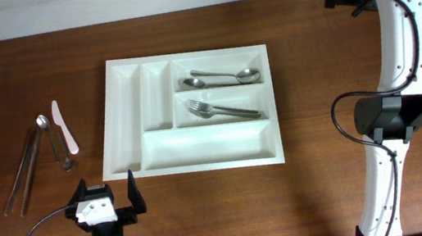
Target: Pack container
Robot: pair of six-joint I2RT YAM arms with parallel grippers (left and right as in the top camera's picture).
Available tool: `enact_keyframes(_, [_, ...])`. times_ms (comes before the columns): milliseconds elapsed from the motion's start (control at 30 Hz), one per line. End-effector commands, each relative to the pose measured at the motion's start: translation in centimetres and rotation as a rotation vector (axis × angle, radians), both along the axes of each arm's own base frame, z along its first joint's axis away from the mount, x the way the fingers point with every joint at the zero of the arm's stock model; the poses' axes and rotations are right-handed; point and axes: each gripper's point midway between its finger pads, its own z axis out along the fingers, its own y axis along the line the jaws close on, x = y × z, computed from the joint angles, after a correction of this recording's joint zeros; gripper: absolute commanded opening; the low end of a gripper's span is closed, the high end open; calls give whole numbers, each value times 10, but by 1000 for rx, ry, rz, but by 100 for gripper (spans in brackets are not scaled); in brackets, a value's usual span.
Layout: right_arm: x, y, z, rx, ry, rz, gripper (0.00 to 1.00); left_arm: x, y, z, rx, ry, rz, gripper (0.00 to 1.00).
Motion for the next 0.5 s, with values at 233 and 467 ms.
enact_keyframes(233, [-1, 5, 12, 18, -29, -7, 99, -5, 27, 76, -175, -250, 160, 99])
enact_keyframes(467, [-1, 5, 12, 18, -29, -7, 99, 10, 45, 126, -7, -44, 256, 99])
